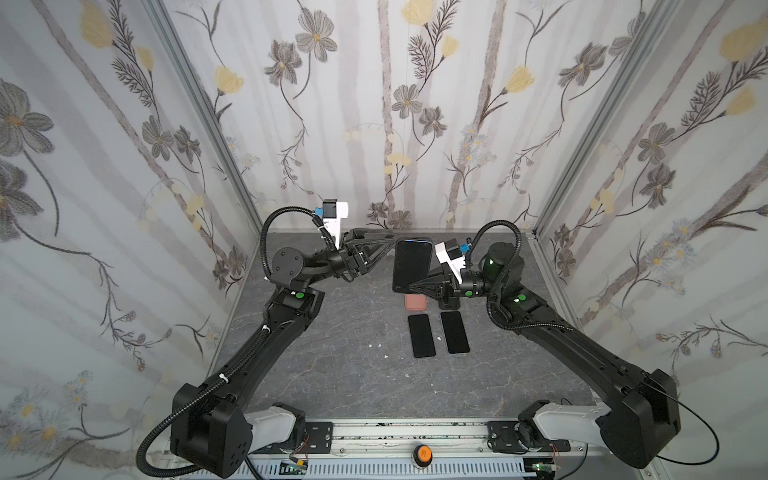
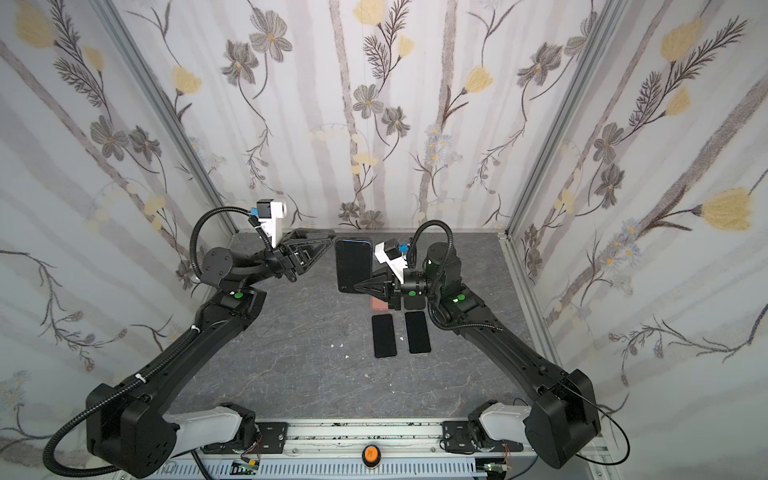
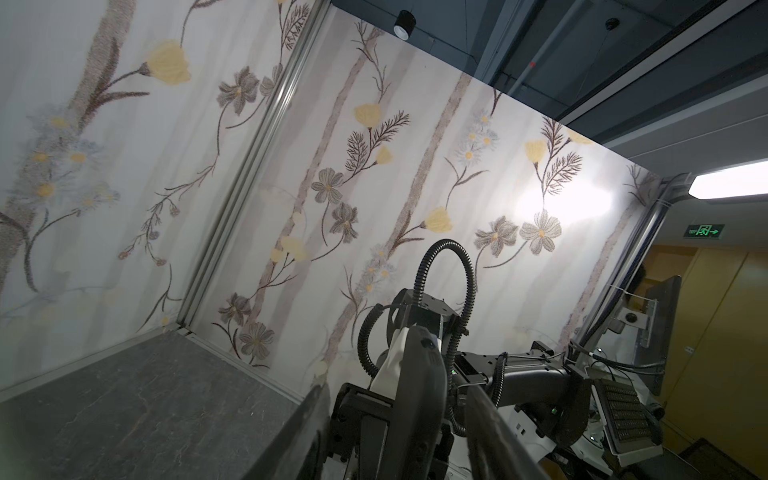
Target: Take the phone out of the phone case
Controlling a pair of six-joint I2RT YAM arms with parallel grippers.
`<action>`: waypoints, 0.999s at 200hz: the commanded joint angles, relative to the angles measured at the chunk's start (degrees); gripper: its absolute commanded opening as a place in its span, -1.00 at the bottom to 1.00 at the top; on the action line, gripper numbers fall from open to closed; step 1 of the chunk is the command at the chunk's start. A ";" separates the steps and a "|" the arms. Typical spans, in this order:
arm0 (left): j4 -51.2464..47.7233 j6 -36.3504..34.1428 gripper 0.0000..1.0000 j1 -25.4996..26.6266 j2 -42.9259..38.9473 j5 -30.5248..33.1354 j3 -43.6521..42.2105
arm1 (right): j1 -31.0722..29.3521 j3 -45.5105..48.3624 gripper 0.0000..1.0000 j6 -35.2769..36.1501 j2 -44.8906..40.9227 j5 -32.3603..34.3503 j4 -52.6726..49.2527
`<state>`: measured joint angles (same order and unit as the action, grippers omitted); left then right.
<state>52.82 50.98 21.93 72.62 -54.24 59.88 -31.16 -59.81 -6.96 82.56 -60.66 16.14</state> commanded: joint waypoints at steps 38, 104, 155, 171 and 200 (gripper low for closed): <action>2.38 0.52 -0.26 1.12 1.38 -3.28 1.12 | -0.41 -1.17 -1.00 2.10 0.49 -1.83 0.65; 2.34 0.45 -0.73 0.92 1.99 -3.24 1.33 | -1.05 -1.36 -1.00 4.99 -0.11 -3.07 -1.25; 2.47 0.86 -0.71 -0.22 1.91 -2.63 1.47 | -1.84 -1.53 -1.00 8.65 -1.52 -4.86 -3.18; 2.61 0.95 -0.71 -0.72 1.65 -2.31 1.23 | -2.13 -1.86 -1.00 9.91 -1.77 -5.08 -4.25; 2.82 1.12 -0.68 -1.49 1.38 -1.84 1.12 | -2.45 -2.50 -1.00 12.04 -1.97 -5.34 -6.52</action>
<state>55.22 50.33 21.34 74.19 -60.51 60.90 -32.97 -61.32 -1.93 81.43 -59.64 8.71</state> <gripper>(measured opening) 0.158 0.111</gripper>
